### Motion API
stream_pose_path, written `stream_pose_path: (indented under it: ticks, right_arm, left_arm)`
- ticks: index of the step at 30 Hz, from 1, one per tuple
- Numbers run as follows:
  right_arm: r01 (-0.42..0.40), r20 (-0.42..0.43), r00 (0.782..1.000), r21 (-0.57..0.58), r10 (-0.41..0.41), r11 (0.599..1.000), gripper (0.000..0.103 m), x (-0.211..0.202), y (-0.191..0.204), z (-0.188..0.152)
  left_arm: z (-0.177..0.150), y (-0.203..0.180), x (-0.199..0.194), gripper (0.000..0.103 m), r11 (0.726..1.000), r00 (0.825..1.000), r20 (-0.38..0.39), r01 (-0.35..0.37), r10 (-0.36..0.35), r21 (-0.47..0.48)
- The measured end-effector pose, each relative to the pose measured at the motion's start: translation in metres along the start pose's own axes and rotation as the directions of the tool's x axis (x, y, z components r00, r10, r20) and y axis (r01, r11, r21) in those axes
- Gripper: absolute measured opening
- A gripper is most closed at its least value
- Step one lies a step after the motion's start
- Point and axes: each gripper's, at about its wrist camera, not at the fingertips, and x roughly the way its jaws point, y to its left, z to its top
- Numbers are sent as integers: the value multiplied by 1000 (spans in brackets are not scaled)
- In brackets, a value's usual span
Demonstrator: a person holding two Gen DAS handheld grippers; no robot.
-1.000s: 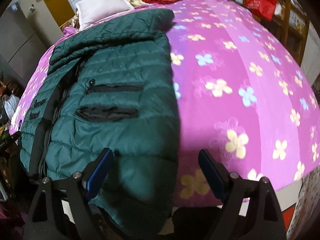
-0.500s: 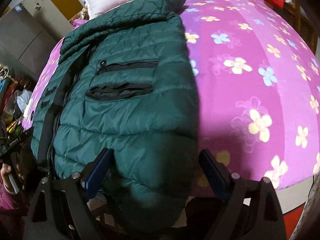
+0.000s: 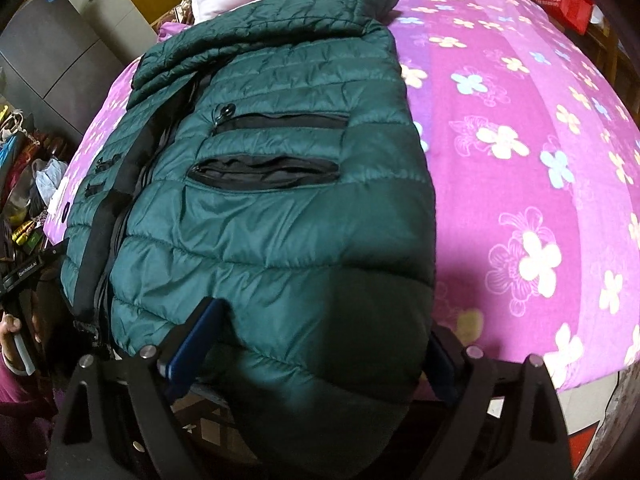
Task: Fold large clothes
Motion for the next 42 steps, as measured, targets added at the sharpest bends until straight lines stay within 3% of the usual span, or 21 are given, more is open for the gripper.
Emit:
stream_pose_path:
  ticks: [8, 20, 24, 26, 28, 31, 37, 39, 41, 42]
  right_arm:
    - [-2, 0, 1000, 0, 2, 1000, 95, 1, 2, 1]
    - [-46, 35, 998, -20, 46, 999, 95, 0, 5, 0]
    - [-48, 55, 997, -69, 52, 996, 73, -2, 10, -1]
    - [-43, 70, 996, -80, 49, 996, 50, -5, 10, -1]
    - [-47, 85, 995, -85, 55, 995, 40, -9, 9, 0]
    - [-44, 103, 993, -103, 55, 994, 33, -15, 10, 0]
    - [-59, 81, 995, -86, 66, 995, 35, -13, 6, 0]
    - [-61, 68, 995, -83, 67, 995, 42, -11, 5, -1]
    - [-77, 44, 996, -70, 80, 995, 60, -7, 3, -2]
    - [-80, 34, 996, -67, 83, 994, 61, -6, 2, -4]
  left_arm:
    - [3, 14, 1, 48, 996, 999, -15, 39, -40, -76]
    - [-2, -3, 3, 49, 1000, 999, -27, 27, -27, -6]
    - [-4, -7, 1, 35, 1000, 1000, -16, 27, -27, 8]
    - [-4, -10, -1, 22, 999, 1000, -4, 15, -15, 29]
    - [-4, -12, -4, 13, 999, 1000, 12, 3, -3, 40]
    - [-2, -12, -6, 10, 999, 1000, 17, 2, -3, 44]
    - [-3, -15, -6, 9, 998, 1000, 18, -14, 13, 61]
    - [-3, -14, -6, 10, 998, 1000, 15, -13, 13, 60]
    - [-4, -14, -4, 10, 998, 1000, 7, -14, 14, 57]
    - [-5, -15, -3, 10, 998, 1000, 7, -16, 15, 55]
